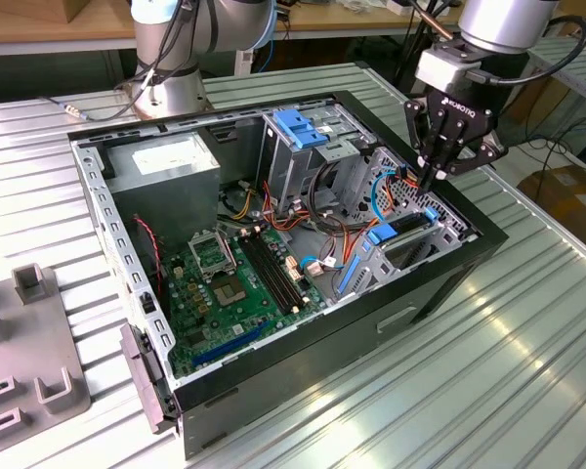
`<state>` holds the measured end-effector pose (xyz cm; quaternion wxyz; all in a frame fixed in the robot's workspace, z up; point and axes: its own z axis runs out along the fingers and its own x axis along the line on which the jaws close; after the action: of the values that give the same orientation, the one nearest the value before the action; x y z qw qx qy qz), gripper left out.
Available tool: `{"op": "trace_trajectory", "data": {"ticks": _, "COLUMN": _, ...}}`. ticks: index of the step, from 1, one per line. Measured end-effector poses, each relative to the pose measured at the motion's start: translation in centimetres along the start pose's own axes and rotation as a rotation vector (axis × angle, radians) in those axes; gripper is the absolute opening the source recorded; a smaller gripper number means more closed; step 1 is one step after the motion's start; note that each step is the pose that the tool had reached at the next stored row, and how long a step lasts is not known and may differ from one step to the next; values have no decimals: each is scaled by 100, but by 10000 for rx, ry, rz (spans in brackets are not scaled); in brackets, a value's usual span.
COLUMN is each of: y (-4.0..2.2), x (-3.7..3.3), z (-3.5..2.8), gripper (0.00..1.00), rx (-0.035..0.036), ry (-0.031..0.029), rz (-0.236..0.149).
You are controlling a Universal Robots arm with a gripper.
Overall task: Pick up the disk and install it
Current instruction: 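Insert the first disk wire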
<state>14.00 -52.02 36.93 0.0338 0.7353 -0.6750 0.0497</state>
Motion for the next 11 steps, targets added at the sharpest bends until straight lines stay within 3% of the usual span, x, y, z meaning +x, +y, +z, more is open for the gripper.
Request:
{"op": "trace_trajectory", "data": {"ticks": 7, "y": 27, "x": 6, "z": 42, "gripper": 16, "rx": -21, "ry": 2, "rz": 169}}
{"op": "trace_trajectory", "data": {"ticks": 11, "y": 29, "x": 2, "z": 79, "gripper": 16, "rx": -99, "ry": 16, "rz": 836}}
